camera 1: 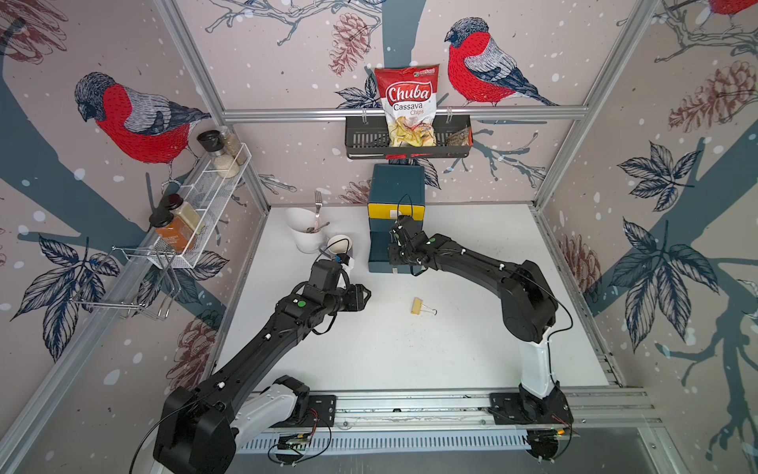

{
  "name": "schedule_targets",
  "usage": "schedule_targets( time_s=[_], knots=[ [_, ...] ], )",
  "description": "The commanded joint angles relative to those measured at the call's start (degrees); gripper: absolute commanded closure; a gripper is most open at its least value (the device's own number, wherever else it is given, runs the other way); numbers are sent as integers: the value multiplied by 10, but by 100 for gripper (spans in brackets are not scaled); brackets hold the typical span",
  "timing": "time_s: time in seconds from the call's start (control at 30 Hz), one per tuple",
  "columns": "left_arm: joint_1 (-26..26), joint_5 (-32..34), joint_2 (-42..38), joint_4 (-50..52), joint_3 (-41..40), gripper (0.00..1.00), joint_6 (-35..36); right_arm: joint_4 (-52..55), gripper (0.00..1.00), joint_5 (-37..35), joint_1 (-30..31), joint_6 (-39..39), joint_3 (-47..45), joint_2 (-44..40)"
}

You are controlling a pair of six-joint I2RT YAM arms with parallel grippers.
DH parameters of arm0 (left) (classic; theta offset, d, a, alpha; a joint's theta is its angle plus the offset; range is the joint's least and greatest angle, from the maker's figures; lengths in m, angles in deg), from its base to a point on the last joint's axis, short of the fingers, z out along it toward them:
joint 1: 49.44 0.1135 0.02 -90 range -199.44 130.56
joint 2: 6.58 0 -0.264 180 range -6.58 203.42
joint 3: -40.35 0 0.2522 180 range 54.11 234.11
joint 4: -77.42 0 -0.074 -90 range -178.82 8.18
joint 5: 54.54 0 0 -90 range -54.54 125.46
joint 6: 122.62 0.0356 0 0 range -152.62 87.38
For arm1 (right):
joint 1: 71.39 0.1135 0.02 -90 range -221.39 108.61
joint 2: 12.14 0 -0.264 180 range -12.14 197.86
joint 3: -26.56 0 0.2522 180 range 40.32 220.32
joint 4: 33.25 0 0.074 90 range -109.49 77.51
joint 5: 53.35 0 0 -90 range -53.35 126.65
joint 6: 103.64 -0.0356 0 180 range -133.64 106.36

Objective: Put the binder clips in the drawer according to color
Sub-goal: Place the binder clip in the drawer, then pick up the binder clip at the center of the board.

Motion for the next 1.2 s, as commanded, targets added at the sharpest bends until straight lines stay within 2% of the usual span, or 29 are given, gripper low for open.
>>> schedule_targets(
  time_s=[0.0, 0.13, 0.3, 0.43, 0.6, 0.73, 0.83, 0.93, 1.03, 1.17],
  knots=[
    [-1, -5, 0, -13, 0, 47, 9, 25, 60, -10, -3, -17, 30, 31],
    [-2, -5, 0, -13, 0, 47, 8, 17, 55, -25, -3, -26, 30, 45],
    [-2, -5, 0, -13, 0, 46, 8, 8, 32, -37, 1, -15, 31, 40],
    [-3, -6, 0, -13, 0, 45, 8, 6, 20, -52, 7, 14, 21, 9],
    [-2, -5, -3, -12, 1, 44, 8, -22, 18, -49, 16, 70, -59, -80],
    [-3, -9, -5, -12, 1, 44, 8, -45, 18, 23, 18, 187, -181, -183],
    [-3, -9, -4, -14, 1, 44, 8, -12, 17, 19, 26, 262, -242, -225],
    [-3, -10, -3, -14, 3, 44, 9, 3, 17, 4, 27, 313, -285, -240],
    [-3, -9, -4, -13, 2, 44, 10, 7, 13, 26, 28, 387, -323, -245],
    [-3, -6, -12, -13, 1, 44, 8, 25, 10, 46, 18, 441, -331, -242]
  ],
)
